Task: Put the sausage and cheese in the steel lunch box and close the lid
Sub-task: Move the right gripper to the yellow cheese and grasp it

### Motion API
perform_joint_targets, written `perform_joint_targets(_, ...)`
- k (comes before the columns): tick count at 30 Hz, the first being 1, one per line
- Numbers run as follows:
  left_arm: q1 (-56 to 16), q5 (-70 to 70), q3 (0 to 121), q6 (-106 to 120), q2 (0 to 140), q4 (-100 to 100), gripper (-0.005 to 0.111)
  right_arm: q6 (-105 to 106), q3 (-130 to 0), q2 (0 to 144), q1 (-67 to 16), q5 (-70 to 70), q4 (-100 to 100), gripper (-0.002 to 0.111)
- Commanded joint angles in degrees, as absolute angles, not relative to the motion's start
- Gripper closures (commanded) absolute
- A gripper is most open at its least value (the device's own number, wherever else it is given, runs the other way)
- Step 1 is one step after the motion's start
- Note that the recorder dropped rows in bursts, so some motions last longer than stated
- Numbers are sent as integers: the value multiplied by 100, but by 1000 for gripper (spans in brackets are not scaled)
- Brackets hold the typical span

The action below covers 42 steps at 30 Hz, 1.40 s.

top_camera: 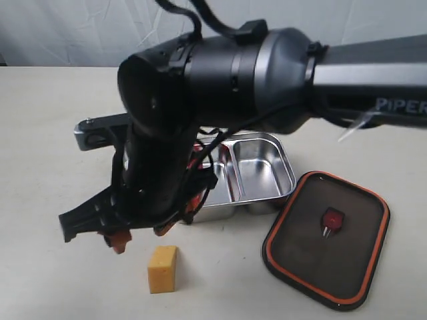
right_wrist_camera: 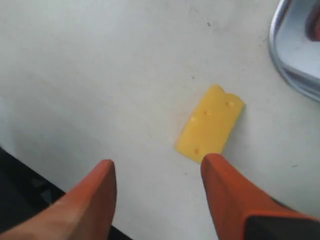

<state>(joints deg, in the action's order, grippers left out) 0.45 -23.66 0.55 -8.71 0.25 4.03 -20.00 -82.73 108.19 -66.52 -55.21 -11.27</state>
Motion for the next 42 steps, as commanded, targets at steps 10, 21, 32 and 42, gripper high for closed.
perform_joint_targets(10, 46, -2246, 4, -861, 0, 368, 107, -3445, -7757, 10757, -6926, -5133, -493, 56)
perform_joint_targets(21, 46, -2248, 4, -852, 0, 414, 107, -3594, -7454, 10888, -6935, -4695, -587, 56)
perform_joint_targets(32, 46, -2248, 4, -852, 0, 414, 107, -3594, -7454, 11282, -6973, -4758, -610, 56)
perform_joint_targets(42, 46, -2248, 4, -852, 0, 414, 107, -3594, -7454, 11574, -6973, -4644, -611, 56)
